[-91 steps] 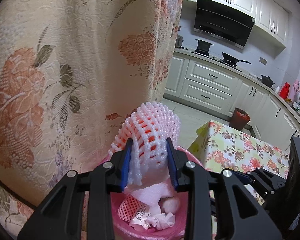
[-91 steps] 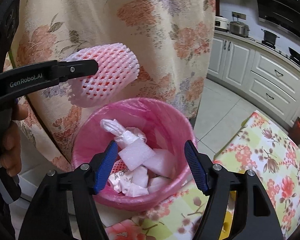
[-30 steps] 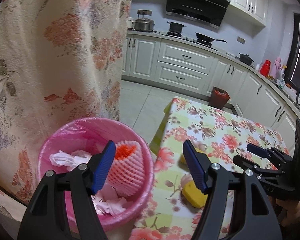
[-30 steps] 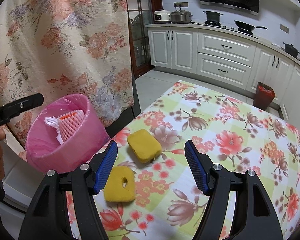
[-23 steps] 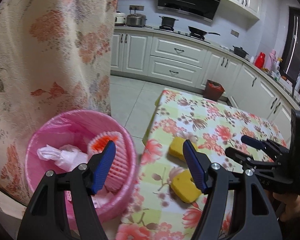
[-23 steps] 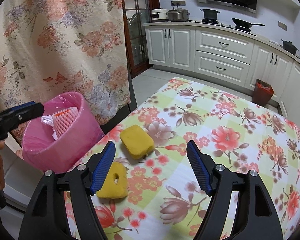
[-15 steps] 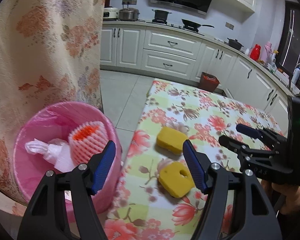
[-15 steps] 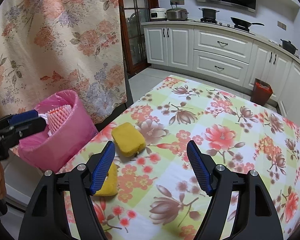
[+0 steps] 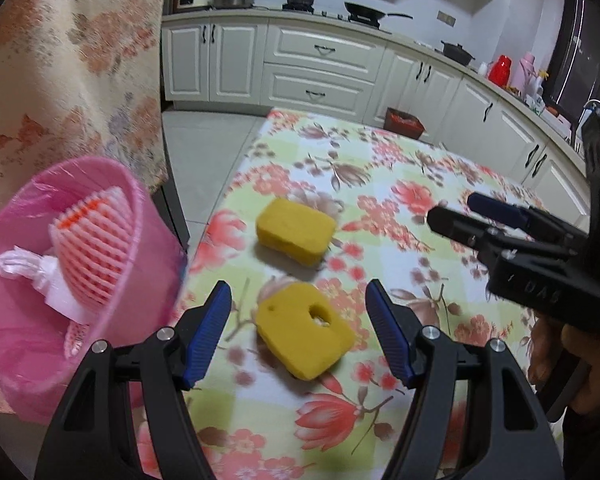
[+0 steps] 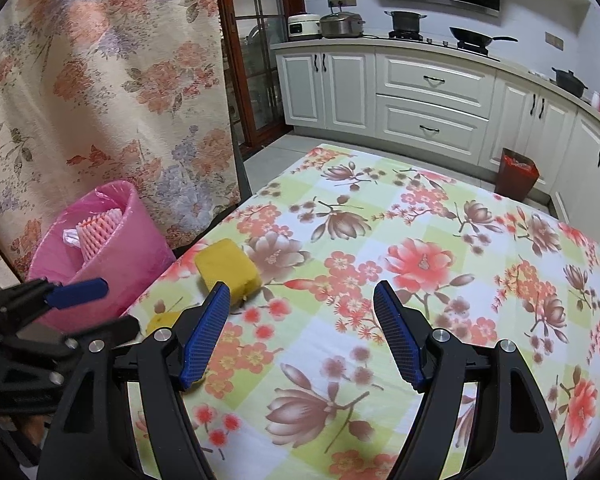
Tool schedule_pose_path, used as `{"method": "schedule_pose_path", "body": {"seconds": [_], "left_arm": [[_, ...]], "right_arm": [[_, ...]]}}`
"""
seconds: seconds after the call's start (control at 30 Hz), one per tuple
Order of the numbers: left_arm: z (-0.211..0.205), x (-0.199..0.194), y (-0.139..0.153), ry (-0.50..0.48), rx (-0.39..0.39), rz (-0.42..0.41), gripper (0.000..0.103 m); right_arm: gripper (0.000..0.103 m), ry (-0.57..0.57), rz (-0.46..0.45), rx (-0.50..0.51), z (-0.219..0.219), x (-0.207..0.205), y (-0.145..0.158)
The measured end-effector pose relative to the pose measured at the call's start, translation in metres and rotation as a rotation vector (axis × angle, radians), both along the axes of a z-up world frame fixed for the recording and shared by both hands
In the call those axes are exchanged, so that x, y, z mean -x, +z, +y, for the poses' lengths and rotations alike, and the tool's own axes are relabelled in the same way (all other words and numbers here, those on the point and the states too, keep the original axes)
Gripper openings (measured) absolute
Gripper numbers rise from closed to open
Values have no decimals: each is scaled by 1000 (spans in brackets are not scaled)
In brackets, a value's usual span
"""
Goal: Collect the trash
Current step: 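Grasp the yellow sponge with a hole with the left tool while the right tool grasps the other sponge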
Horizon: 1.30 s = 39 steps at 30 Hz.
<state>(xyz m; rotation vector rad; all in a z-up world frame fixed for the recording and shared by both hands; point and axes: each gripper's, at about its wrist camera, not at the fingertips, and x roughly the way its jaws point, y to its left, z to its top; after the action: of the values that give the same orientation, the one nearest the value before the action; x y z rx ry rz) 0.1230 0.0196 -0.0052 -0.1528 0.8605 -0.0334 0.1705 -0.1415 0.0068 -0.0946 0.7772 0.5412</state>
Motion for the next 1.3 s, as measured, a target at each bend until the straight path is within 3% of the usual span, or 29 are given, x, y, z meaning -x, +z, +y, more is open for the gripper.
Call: {"method": "schedule_pose_path", "body": {"seconds": [0.37,0.63,0.7,0.73,1.3], "left_arm": [[-18,-17,-39,11,1,102,66],[-19,-27,-53,50,-75,163,66],[-14,-29,-58,57,-66,185,48],[-11,-30,-61,59,-48,194,30],[23,-14,-13,74,-37,56,27]], "right_arm": [[71,-13,13,-6,-11,-7,-6],[72,-11,21,-8,-13,-13,-9],[72,-8,22,-6,-12,-13,-9],[72,-6,22,-6,-10,-14,-10],[72,53,38,22,29,-20,-22]]}}
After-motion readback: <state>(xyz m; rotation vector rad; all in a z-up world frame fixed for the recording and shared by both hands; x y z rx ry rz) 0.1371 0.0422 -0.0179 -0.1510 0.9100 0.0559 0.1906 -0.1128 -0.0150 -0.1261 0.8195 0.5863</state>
